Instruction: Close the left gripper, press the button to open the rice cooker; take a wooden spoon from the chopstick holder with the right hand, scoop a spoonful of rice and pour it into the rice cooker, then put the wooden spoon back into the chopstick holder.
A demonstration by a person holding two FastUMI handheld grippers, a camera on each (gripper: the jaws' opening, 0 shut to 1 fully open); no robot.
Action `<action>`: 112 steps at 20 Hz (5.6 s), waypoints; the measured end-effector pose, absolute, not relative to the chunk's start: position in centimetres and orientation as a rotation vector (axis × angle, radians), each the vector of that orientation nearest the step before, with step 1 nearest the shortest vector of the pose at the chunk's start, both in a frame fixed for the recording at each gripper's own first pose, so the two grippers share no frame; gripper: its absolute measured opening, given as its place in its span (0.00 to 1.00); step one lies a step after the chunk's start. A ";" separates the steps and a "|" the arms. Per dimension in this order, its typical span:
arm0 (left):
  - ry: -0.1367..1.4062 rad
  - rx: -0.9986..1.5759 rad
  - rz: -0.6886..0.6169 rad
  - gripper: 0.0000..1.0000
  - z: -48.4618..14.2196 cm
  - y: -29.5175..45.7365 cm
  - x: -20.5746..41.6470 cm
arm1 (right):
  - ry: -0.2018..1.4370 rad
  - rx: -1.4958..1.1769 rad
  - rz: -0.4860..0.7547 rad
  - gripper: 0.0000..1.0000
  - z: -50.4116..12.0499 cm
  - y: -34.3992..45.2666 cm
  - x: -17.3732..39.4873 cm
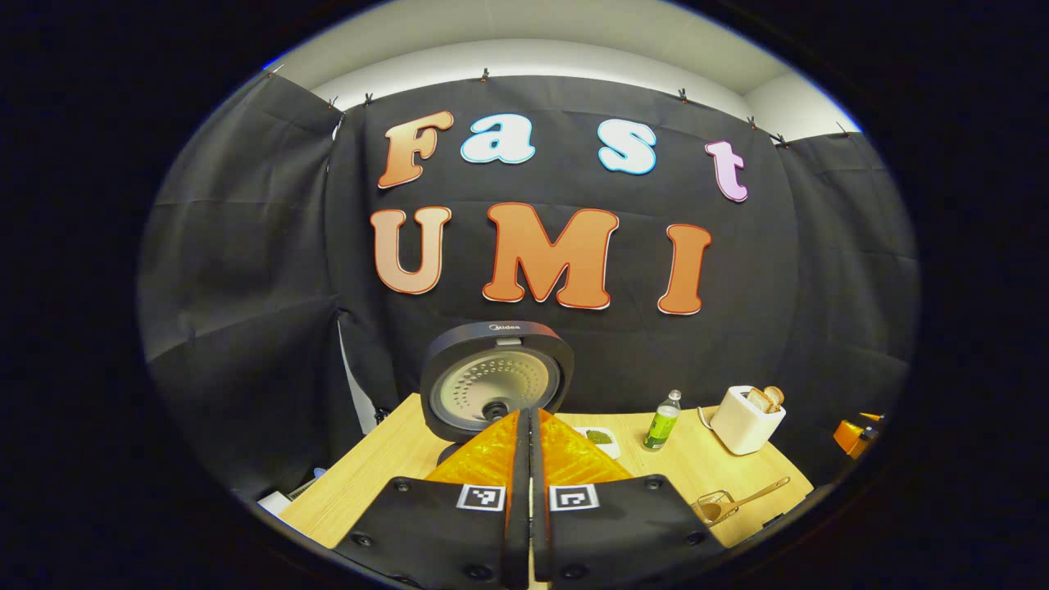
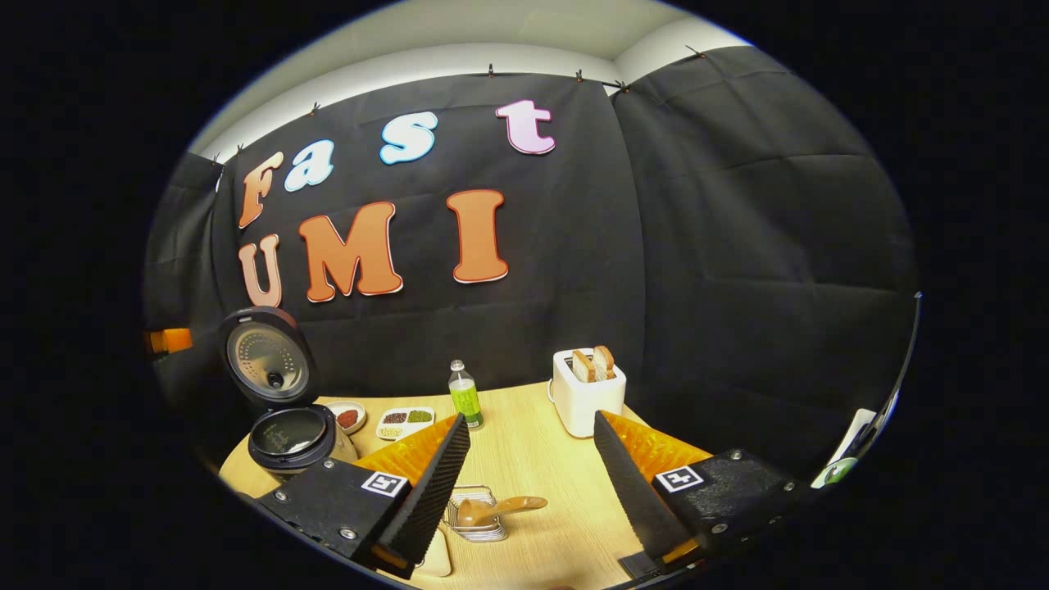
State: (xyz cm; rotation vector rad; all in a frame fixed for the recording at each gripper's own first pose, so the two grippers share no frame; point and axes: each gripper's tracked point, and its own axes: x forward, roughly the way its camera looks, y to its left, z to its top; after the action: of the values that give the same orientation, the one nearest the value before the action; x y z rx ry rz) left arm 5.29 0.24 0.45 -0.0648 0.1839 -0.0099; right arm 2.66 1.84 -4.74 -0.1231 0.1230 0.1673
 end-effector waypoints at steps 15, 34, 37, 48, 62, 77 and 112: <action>0.072 -0.106 0.140 0.89 5.1 6.6 1.2 | 0.355 0.013 0.185 0.95 -17.8 1.8 5.4; 0.156 -0.052 0.261 1.00 2.2 11.7 1.0 | 0.551 0.355 0.205 0.29 -20.8 5.4 5.5; 0.160 -0.029 0.253 0.98 2.1 11.9 0.9 | 0.517 0.263 0.218 0.19 -20.1 6.7 5.9; 0.124 -0.085 0.221 0.99 2.9 15.4 0.2 | 0.383 0.163 0.317 0.17 -11.9 11.1 1.6; 0.130 -0.056 0.177 0.95 2.5 21.9 -1.2 | 0.382 -0.043 0.323 0.12 -16.9 17.3 -4.4; 0.165 -0.029 0.212 0.95 1.3 26.2 -2.4 | 0.525 -0.054 0.363 0.12 -24.8 22.6 -7.3; 0.149 -0.038 0.142 0.95 1.7 23.6 -1.7 | 0.687 0.994 0.268 0.12 -21.3 15.0 -6.3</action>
State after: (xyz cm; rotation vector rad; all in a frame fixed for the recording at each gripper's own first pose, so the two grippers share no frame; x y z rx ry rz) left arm -1.66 23.62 1.67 -0.0376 0.1495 0.1425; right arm -6.34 15.02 -21.32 0.9942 0.6873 0.2682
